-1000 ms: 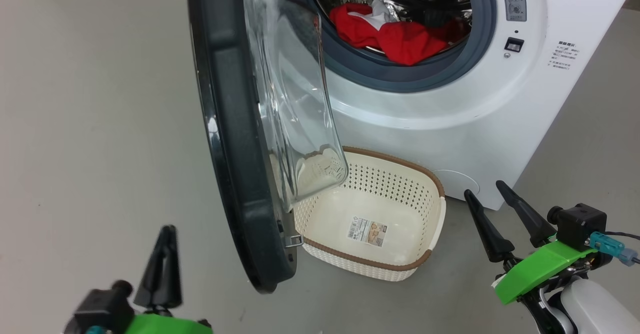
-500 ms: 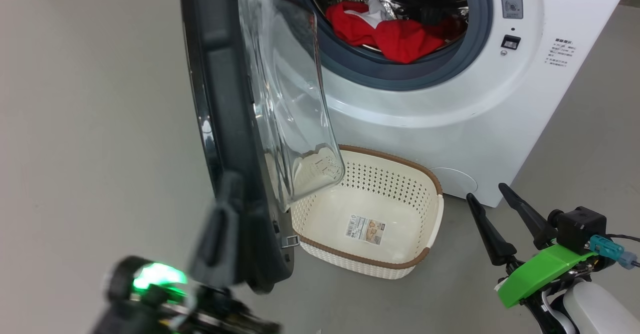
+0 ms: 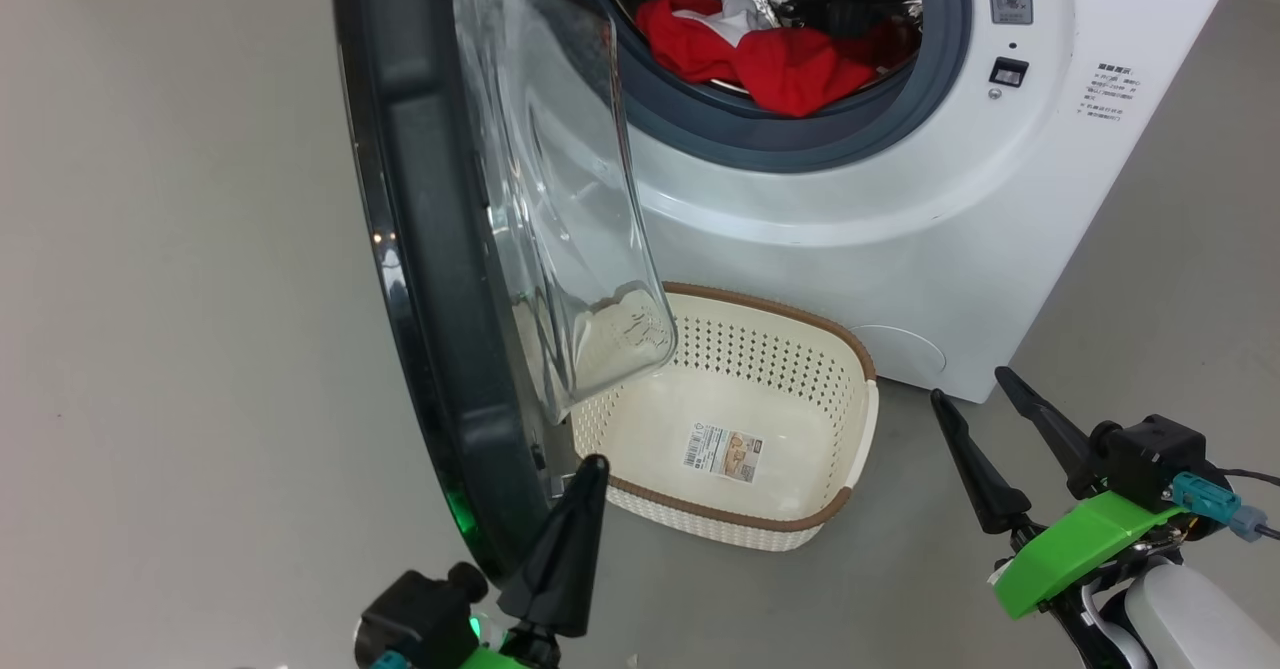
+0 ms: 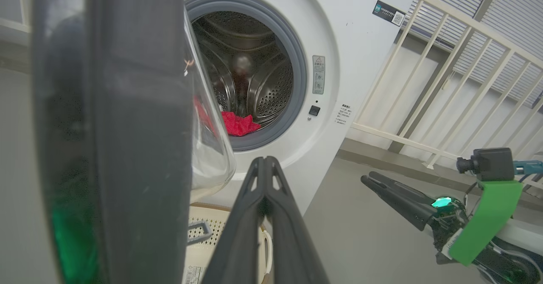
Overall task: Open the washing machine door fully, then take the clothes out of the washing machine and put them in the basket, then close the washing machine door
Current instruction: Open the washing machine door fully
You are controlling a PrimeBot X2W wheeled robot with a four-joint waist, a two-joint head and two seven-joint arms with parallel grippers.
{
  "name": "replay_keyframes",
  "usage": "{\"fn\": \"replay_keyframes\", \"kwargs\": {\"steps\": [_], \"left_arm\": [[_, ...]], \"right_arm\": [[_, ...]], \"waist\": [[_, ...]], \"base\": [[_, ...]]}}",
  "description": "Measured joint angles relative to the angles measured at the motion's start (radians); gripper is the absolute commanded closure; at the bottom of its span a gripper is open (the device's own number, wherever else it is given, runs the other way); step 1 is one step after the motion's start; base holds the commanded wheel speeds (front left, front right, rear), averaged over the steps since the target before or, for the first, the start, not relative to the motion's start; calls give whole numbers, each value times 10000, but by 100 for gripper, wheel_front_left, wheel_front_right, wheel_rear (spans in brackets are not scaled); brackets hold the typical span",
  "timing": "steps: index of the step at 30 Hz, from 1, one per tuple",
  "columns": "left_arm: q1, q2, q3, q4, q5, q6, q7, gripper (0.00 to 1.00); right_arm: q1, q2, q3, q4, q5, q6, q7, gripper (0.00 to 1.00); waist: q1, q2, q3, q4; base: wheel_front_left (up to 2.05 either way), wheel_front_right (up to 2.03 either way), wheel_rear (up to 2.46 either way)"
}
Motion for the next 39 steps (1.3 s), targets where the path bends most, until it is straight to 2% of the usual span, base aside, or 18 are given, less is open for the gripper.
{"fn": "replay_keyframes", "kwargs": {"steps": [8,18,27,39], "left_arm": [[-224,-29,435,853,-240,247,0,100],[-122,-113,1271,947,-198,253,2,100],[90,-134,2763,924,230,222,2,100],[-234,-33,4840,1714,836,-203,2,100]], "right_arm": [[0,2,-13,-33,-86,0,0,0],[0,36,-86,-173,-238,0,0,0],[0,46,-23,-238,-259,0,0,0],[0,82,198,-314,-305,0,0,0]], "waist": [[0,0,-6,-14],[0,0,-31,116],[0,0,3,191],[0,0,62,32]], "base": [[0,0,0],[0,0,0],[0,0,0],[0,0,0]]}}
